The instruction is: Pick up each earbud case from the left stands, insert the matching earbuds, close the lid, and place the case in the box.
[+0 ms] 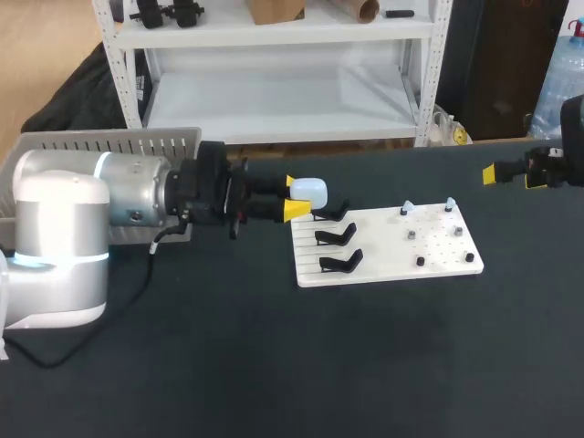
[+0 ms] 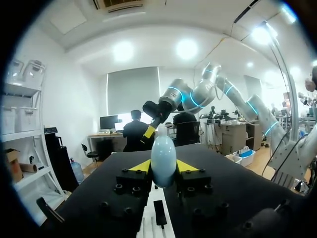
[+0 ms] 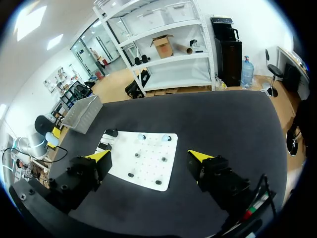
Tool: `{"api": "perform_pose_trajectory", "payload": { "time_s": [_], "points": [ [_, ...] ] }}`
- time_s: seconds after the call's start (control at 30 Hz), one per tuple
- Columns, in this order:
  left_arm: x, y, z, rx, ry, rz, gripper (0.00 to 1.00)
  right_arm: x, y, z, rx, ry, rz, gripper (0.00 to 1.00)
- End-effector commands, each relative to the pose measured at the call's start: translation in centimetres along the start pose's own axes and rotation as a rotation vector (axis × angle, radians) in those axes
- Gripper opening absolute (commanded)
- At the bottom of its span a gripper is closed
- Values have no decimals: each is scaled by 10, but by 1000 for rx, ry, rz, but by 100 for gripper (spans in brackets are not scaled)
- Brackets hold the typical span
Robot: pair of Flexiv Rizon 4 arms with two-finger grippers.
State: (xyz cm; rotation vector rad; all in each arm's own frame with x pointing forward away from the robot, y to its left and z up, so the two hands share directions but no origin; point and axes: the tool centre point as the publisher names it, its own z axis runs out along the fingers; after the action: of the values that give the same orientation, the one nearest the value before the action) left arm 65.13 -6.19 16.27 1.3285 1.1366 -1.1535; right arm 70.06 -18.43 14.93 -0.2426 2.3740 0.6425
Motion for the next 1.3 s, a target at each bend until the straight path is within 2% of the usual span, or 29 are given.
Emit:
{"api": "perform_pose_trajectory", "payload": {
  "time_s": [0.03, 0.43, 0.7, 1.0, 1.3],
  "points": [
    [0, -3, 0, -12, 0, 2, 0, 6, 11, 1, 4, 17, -61, 100],
    [0, -3, 0, -12, 0, 2, 0, 38, 73, -27, -55, 35, -235, 100],
    [7, -6, 21, 23, -23, 6, 0, 60, 115, -32, -42, 86, -344, 100],
    [20, -4, 31, 21, -7, 28, 0, 72, 143, -26, -55, 105, -322, 100],
    [30, 1, 35, -9, 4, 67, 0, 75, 167, -4, -92, 124, -286, 100]
  ]
}}
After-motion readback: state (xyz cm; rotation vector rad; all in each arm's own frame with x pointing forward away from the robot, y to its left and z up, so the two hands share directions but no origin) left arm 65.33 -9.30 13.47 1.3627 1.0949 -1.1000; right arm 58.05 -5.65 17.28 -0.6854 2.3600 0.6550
